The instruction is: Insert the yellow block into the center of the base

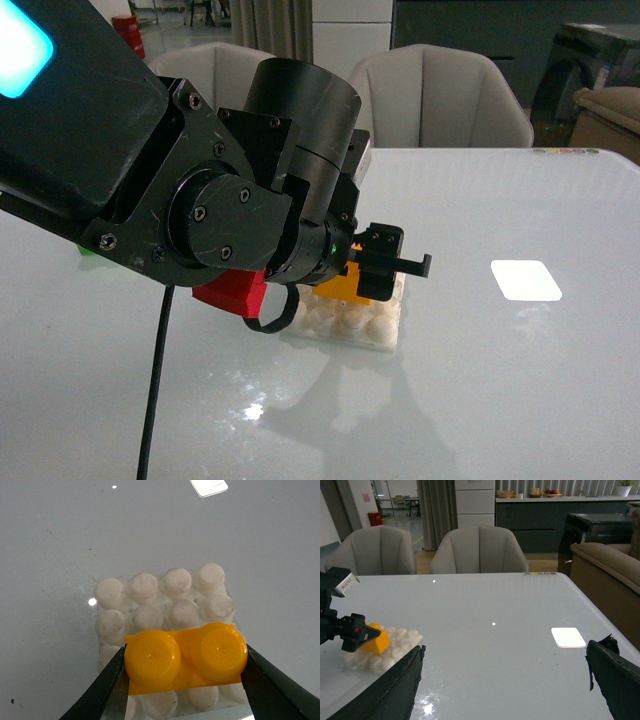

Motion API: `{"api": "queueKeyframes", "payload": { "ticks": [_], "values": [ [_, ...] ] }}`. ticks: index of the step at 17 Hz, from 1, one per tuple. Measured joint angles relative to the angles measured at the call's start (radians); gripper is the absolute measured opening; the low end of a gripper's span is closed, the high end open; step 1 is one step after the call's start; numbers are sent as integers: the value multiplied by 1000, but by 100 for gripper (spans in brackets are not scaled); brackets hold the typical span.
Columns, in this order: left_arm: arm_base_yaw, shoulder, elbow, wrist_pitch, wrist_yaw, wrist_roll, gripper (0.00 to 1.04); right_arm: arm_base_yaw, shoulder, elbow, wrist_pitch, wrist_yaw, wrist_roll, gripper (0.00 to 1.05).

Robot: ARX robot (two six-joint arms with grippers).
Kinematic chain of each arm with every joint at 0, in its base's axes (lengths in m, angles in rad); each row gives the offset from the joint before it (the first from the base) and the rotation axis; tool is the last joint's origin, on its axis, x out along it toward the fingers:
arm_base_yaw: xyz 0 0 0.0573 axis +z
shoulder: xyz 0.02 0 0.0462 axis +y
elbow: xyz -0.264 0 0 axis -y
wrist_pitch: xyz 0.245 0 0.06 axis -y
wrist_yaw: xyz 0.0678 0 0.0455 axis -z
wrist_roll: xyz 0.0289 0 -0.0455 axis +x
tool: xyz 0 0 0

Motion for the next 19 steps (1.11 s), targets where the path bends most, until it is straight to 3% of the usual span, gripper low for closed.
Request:
{"api": "queueKeyframes", "payload": {
  "ticks": [19],
  "values": [
    [22, 80, -7, 78, 7, -36, 57, 0, 0, 0, 0, 0, 0, 98]
  ]
}}
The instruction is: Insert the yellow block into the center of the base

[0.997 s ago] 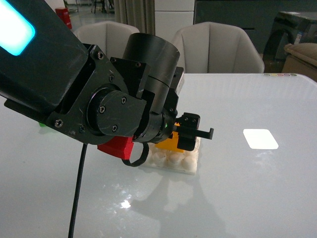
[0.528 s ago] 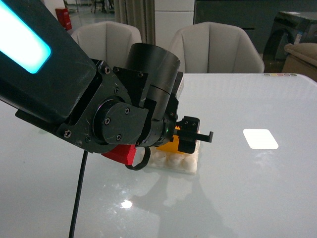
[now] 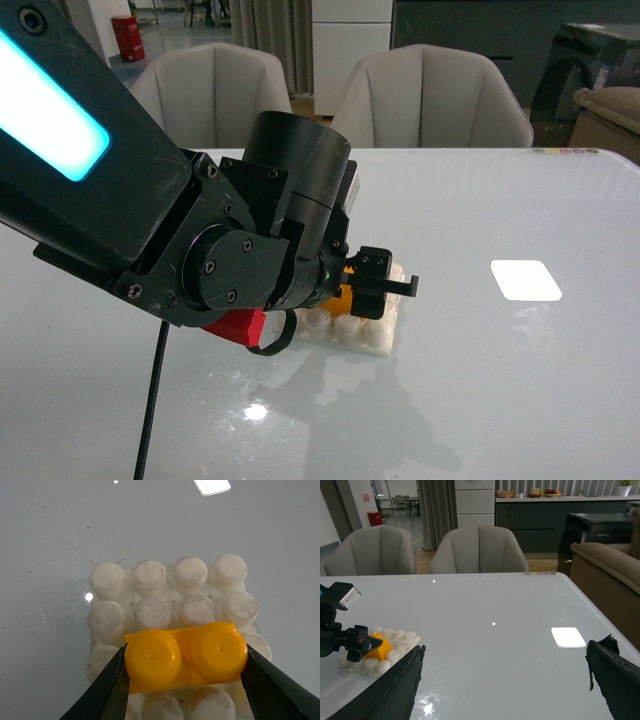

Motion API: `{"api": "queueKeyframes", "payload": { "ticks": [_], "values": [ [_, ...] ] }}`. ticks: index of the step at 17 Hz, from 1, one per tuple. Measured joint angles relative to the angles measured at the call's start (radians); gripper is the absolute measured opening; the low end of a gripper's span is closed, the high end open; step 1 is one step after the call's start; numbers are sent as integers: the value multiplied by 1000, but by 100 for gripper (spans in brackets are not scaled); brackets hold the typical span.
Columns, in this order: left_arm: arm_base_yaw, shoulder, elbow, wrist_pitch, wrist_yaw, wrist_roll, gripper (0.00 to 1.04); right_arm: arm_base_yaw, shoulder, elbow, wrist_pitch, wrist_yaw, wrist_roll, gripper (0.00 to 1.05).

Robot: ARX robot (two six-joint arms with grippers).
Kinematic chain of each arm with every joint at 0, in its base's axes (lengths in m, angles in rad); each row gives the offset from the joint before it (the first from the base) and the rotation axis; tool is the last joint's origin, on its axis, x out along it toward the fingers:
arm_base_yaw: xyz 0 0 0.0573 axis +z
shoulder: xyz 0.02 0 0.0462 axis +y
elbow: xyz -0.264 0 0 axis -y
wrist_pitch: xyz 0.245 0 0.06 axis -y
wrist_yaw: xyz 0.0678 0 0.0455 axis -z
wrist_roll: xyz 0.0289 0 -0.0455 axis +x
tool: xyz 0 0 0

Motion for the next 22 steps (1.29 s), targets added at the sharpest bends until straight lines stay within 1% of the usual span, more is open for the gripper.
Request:
{"api": "queueKeyframes", "payload": {
  "ticks": [3, 5, 6, 8, 14, 16, 18, 19, 21, 22],
  "values": [
    [-6, 1, -5, 6, 6, 0, 57, 0, 0, 0, 0, 0, 0, 98],
    [-7, 1, -5, 4, 10, 1, 71, 0, 0, 0, 0, 0, 0, 98],
    [-8, 1, -5, 0, 12, 0, 82, 0, 0, 0, 0, 0, 0, 98],
    [-8, 1, -5, 3, 18, 1, 98, 0, 0, 0, 0, 0, 0, 98],
    [14, -43, -4, 7, 24, -2, 98, 0, 0, 0, 0, 0, 0, 98],
    [31, -98, -4, -7, 63, -45, 98, 0, 0, 0, 0, 0, 0, 98],
    [49, -226, -18, 7, 79, -78, 98, 0, 0, 0, 0, 0, 0, 98],
    [53, -330, -50, 11, 68, -76, 98, 0, 0, 0, 0, 0, 0, 98],
    [53, -515, -152, 62, 35, -56, 98, 0, 0, 0, 0, 0, 0, 98],
    [58, -655, -249, 75, 6, -37, 98, 0, 0, 0, 0, 0, 0, 98]
  ]
}}
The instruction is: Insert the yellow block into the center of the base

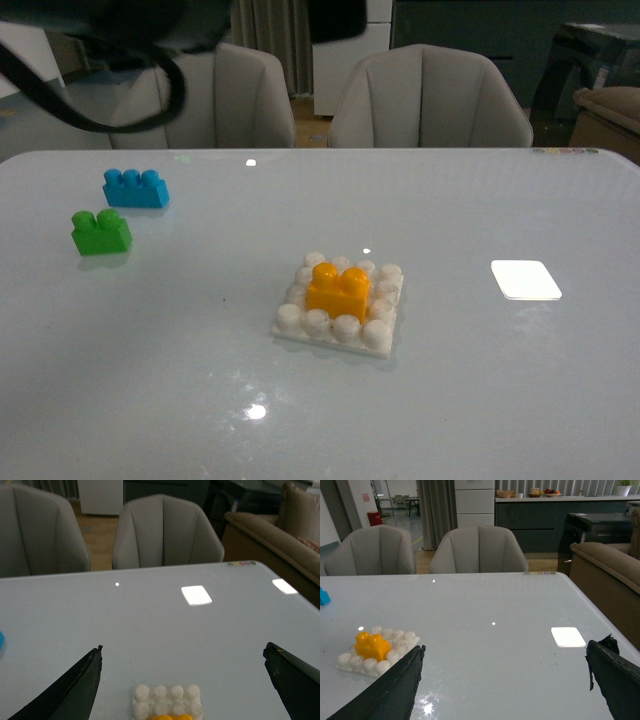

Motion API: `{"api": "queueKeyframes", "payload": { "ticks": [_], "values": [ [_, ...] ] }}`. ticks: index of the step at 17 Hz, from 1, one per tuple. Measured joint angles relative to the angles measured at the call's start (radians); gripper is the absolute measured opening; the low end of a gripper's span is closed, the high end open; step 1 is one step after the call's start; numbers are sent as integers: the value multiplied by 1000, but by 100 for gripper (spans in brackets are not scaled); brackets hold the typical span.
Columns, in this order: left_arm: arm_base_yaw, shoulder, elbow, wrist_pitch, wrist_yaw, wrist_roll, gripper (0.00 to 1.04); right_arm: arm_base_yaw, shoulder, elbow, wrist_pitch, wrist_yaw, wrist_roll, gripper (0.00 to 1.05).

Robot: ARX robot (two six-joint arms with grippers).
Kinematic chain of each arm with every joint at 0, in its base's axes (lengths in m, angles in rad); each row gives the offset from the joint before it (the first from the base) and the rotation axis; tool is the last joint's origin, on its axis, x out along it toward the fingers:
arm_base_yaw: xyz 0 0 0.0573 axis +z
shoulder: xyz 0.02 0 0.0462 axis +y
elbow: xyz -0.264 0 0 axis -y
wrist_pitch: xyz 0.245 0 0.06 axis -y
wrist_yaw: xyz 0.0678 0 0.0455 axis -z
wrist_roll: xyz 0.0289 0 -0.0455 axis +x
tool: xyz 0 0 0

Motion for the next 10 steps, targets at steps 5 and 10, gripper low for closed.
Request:
{"api": "queueKeyframes", "payload": {
  "ticks": [5, 10],
  "values": [
    [156, -387, -294, -95, 31, -7, 98, 0, 0, 0, 0, 0, 0, 98],
    [330, -733, -487, -54, 17, 95, 82, 0, 0, 0, 0, 0, 0, 98]
  ]
}}
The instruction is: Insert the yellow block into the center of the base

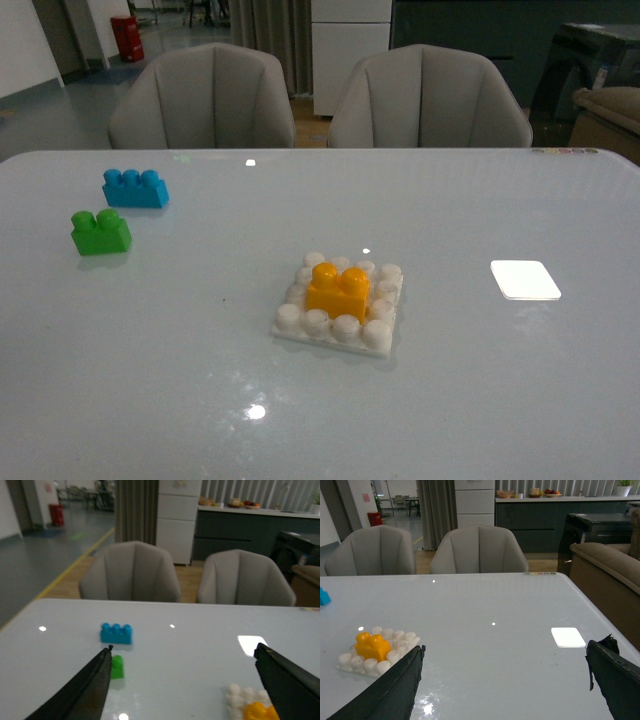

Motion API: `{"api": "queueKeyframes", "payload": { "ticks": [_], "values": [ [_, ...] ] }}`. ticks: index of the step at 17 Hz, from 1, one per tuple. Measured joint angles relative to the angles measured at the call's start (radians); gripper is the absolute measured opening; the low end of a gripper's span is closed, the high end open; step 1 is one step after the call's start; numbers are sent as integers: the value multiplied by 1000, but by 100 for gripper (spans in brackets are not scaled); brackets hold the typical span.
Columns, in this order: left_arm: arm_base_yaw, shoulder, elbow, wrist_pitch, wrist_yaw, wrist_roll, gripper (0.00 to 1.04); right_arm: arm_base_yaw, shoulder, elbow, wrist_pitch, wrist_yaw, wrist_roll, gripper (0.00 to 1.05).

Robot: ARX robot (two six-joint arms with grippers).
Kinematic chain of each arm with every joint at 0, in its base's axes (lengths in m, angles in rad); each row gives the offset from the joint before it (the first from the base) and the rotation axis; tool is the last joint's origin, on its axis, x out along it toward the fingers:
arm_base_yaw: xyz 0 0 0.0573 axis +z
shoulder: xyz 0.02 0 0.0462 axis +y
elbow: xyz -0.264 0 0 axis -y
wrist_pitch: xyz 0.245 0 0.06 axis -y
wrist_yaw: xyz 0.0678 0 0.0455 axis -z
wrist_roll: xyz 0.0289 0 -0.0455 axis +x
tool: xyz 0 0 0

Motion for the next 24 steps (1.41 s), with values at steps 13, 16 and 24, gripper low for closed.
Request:
{"api": "queueKeyframes", "payload": {
  "ticks": [13, 16, 24],
  "values": [
    [120, -359, -355, -23, 106, 61, 2, 0, 0, 0, 0, 0, 0, 98],
    [120, -430, -394, -61, 106, 61, 2, 0, 0, 0, 0, 0, 0, 98],
    [120, -594, -458, -145, 106, 61, 2, 0, 0, 0, 0, 0, 0, 98]
  ]
}}
